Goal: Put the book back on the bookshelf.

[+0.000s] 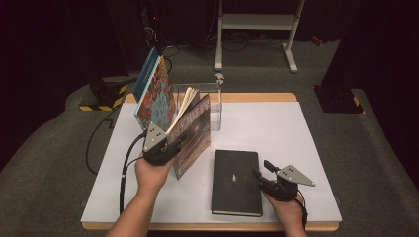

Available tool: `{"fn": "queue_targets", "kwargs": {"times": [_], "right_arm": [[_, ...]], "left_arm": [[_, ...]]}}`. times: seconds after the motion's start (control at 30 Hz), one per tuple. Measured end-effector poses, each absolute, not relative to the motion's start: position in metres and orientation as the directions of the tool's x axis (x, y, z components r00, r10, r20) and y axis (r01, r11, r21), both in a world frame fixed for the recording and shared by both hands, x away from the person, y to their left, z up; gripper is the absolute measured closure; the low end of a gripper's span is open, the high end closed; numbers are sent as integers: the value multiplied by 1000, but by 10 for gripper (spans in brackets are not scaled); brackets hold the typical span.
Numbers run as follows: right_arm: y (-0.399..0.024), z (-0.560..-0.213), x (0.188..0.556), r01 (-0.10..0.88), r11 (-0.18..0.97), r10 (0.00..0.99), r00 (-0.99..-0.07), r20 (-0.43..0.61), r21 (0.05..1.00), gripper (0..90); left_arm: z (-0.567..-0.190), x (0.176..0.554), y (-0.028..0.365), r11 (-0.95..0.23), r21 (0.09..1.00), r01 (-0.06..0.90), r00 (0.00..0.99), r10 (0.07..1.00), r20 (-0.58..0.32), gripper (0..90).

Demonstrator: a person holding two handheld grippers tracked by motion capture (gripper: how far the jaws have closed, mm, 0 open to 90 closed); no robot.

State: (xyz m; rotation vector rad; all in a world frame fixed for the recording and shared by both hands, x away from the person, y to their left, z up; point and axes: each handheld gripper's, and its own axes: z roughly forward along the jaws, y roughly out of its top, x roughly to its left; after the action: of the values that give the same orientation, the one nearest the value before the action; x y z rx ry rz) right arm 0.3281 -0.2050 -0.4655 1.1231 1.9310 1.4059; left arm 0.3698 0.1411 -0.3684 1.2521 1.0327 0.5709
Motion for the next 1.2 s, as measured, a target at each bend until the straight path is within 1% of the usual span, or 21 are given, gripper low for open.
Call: {"fn": "queue_targets", "kwargs": {"times": [0.17,0.3,0.37,0.53,0.67,1.2], "right_arm": [[-206,-467,329,336,124,841,-535,81,934,477],[-206,-468,329,335,125,840,-536,80,934,479],[-205,-468,329,337,122,839,-537,84,934,480],[-205,-467,329,338,114,836,-540,93,934,482],[-206,-468,329,342,110,837,-538,99,933,484],[-203,-469,329,348,111,830,-548,106,931,492]], "left_arm": [[-365,371,138,268,951,152,462,832,-308,711],[-361,372,135,270,954,134,451,840,-301,681],[-360,372,135,264,956,131,448,844,-295,699],[-361,372,133,279,951,130,446,841,-308,792],[-361,372,132,279,952,128,451,838,-306,830],[-361,372,133,290,947,137,469,823,-320,838]]}}
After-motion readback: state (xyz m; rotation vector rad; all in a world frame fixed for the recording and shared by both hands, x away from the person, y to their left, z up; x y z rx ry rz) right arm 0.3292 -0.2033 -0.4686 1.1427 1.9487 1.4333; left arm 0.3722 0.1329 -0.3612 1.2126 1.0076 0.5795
